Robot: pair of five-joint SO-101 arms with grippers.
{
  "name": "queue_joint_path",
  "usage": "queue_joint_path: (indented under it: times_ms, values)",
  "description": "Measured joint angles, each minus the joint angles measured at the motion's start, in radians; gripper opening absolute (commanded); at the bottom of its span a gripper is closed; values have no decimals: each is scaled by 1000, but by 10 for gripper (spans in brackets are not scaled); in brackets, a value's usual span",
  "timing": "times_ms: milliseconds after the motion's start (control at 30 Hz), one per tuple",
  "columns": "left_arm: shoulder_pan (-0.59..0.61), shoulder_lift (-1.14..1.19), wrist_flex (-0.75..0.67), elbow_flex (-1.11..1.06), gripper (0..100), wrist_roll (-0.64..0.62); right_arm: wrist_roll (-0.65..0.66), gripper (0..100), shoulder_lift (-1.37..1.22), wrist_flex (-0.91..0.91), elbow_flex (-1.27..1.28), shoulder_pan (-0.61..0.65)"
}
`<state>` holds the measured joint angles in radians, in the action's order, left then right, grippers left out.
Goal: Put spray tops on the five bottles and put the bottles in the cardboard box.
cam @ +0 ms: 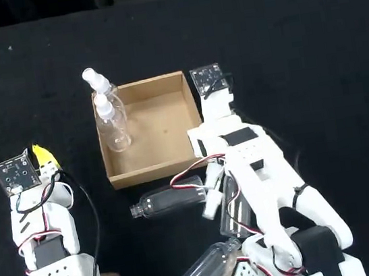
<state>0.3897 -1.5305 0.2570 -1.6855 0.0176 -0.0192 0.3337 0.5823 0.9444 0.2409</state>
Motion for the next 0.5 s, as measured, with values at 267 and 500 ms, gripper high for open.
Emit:
queue_joint_path:
  times_ms: [267, 500]
  values:
    - [0, 0, 0, 0, 30, 0, -38, 28, 2, 43, 0, 0]
    - [0, 0, 0, 0, 30, 0, -132, 28, 2, 133, 0, 0]
